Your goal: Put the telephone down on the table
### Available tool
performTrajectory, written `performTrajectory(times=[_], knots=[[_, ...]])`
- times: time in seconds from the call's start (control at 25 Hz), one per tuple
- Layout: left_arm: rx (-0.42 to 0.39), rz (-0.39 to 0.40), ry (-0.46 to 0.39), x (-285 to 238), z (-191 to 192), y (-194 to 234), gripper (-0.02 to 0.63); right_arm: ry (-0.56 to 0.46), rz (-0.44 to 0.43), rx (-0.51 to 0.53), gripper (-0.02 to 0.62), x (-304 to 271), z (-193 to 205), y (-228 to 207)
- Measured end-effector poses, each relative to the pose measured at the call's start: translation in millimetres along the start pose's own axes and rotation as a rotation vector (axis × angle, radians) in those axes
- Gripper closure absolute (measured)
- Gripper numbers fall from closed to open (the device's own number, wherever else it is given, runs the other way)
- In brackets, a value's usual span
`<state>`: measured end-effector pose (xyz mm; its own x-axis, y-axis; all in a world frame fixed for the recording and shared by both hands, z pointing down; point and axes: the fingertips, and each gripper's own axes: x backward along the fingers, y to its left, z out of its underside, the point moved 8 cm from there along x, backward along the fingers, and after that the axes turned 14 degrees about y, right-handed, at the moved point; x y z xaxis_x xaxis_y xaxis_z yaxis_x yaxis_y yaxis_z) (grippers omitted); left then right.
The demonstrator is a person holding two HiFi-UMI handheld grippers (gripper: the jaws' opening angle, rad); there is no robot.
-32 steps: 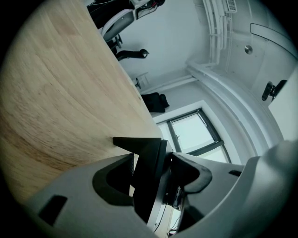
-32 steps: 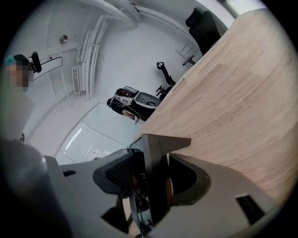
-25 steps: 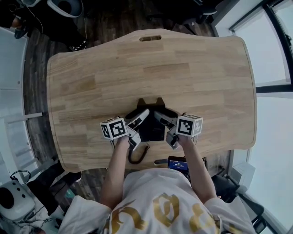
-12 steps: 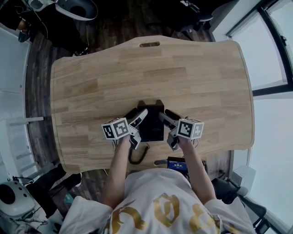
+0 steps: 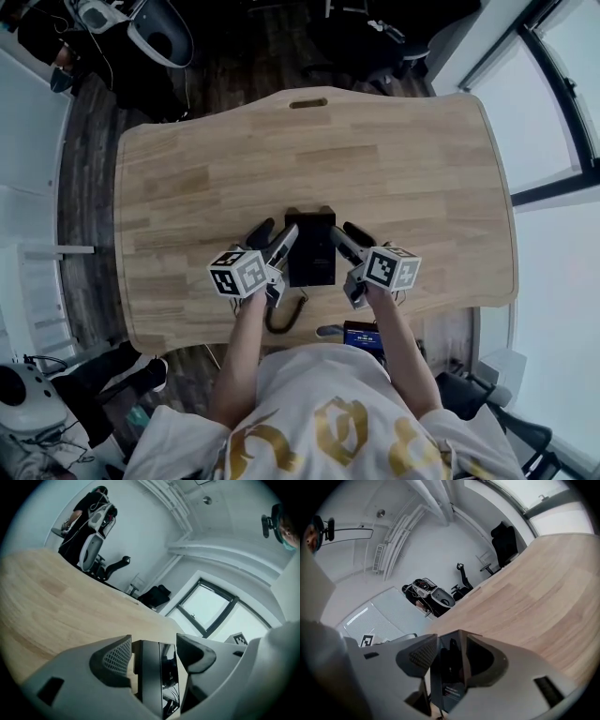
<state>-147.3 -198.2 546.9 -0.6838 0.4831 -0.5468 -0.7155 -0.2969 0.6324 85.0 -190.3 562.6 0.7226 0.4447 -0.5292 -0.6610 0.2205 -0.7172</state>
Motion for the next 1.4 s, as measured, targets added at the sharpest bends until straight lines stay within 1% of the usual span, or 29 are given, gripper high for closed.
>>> performTrajectory(times=[0.04, 0.08, 0.12, 0.16, 0.28, 0.4, 0.56, 0.64, 0.76, 0.84, 0.96, 1.04, 1.16, 1.24, 1.4], knots=[[-0.020, 0.001, 0.000, 2, 2, -5, 0.316, -0.009, 0.000, 0.004, 0.414, 3, 1, 3], [-0.040, 0.000, -0.009, 4, 3, -10, 0.418, -0.017, 0.001, 0.009, 0.440, 6, 2, 5], [-0.055, -0.002, -0.026, 7, 4, -14, 0.564, -0.021, 0.005, 0.022, 0.490, 9, 2, 7], [-0.064, -0.002, -0.040, 10, 6, -18, 0.581, -0.020, 0.011, 0.042, 0.560, 11, 3, 10], [-0.078, 0.001, -0.053, 16, 10, -24, 0.591, -0.026, 0.029, 0.133, 0.578, 20, 6, 21], [-0.106, -0.005, -0.059, 22, 7, -31, 0.592, -0.076, 0.019, 0.182, 0.580, 31, 6, 33], [-0.164, -0.051, -0.072, 34, 4, -40, 0.595, -0.106, 0.039, 0.245, 0.580, 38, 4, 48], [-0.211, -0.081, -0.074, 39, 5, -49, 0.595, -0.126, 0.064, 0.269, 0.580, 43, 4, 54], [-0.270, -0.111, -0.102, 50, 7, -62, 0.595, -0.161, 0.103, 0.295, 0.580, 53, 5, 62], [-0.288, -0.114, -0.132, 59, 8, -72, 0.595, -0.197, 0.142, 0.300, 0.580, 64, 8, 64], [-0.299, -0.098, -0.187, 75, 12, -86, 0.595, -0.276, 0.218, 0.315, 0.580, 83, 17, 70], [-0.316, -0.097, -0.218, 86, 15, -92, 0.597, -0.313, 0.247, 0.327, 0.580, 95, 25, 76], [-0.344, -0.137, -0.247, 96, 19, -99, 0.597, -0.327, 0.258, 0.358, 0.580, 104, 32, 85], [-0.353, -0.167, -0.242, 99, 22, -102, 0.597, -0.324, 0.263, 0.379, 0.580, 107, 36, 91], [-0.375, -0.170, -0.232, 106, 29, -114, 0.597, -0.327, 0.273, 0.423, 0.580, 114, 44, 106]])
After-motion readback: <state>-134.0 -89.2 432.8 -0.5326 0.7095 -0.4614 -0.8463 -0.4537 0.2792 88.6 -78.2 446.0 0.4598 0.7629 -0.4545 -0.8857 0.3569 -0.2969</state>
